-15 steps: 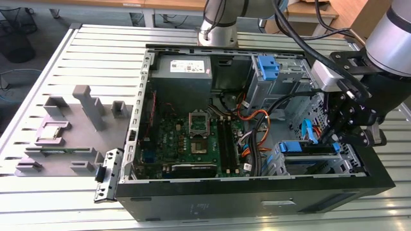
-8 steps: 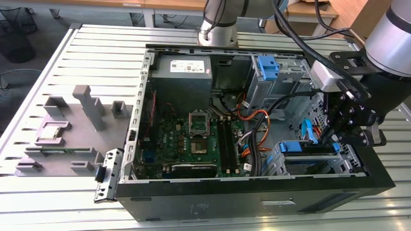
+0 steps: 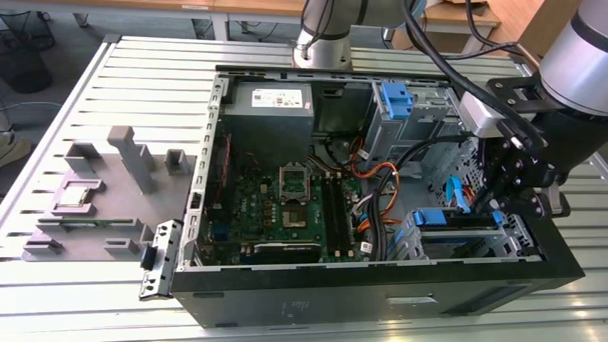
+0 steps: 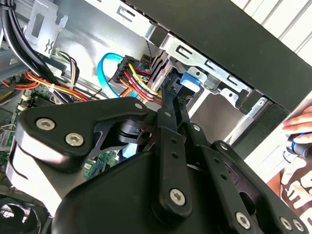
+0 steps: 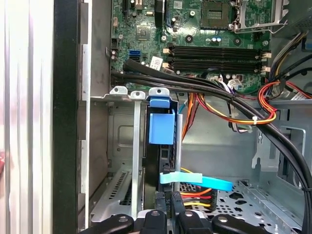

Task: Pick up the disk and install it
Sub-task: 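Insert the second disk wire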

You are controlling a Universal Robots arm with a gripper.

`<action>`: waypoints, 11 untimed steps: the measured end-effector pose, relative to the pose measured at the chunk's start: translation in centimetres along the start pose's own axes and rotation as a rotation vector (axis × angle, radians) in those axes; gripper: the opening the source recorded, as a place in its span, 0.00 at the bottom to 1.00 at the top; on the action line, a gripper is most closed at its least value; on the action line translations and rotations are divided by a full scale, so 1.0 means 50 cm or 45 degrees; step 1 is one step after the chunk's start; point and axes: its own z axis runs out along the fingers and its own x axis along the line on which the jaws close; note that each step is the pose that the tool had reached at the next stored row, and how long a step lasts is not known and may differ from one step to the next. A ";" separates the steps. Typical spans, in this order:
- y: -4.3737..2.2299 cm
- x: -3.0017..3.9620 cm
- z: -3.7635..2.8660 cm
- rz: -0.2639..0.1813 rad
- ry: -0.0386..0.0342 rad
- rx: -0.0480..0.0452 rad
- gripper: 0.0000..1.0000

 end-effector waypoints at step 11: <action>0.000 0.001 0.003 0.000 0.0002 0.000 0.17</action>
